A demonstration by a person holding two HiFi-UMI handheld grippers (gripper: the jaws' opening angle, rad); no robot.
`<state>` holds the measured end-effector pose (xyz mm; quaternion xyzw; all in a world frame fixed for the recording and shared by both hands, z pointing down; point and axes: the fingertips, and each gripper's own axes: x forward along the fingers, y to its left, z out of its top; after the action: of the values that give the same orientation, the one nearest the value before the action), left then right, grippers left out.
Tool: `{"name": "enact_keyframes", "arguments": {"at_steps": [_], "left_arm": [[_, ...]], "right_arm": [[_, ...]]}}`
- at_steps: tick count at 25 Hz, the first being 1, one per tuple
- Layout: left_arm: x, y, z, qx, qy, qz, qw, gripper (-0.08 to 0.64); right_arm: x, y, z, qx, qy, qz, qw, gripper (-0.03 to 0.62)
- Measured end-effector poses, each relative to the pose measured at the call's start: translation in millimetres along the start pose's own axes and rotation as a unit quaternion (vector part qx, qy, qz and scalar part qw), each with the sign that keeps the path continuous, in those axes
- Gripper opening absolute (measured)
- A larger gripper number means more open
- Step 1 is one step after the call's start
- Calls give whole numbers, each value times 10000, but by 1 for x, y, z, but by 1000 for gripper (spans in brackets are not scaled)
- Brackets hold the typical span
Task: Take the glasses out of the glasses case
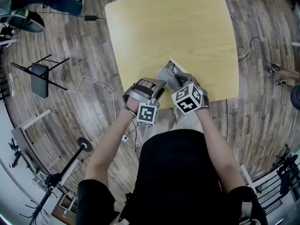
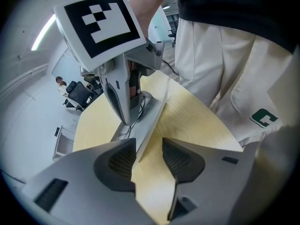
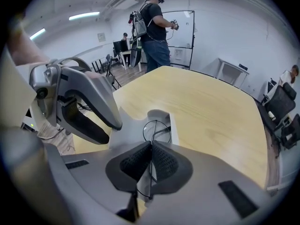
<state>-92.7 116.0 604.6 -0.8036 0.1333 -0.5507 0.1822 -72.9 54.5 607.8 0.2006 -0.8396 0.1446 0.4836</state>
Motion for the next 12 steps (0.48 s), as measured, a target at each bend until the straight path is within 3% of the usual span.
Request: {"name": "enact_keyframes", "arguments": {"at_steps": [12], "left_arm": [[0,0,3,-125,34,-50,9999,184]], "right_arm": [[-35,7,15,674,-588,465,9949,23]]}}
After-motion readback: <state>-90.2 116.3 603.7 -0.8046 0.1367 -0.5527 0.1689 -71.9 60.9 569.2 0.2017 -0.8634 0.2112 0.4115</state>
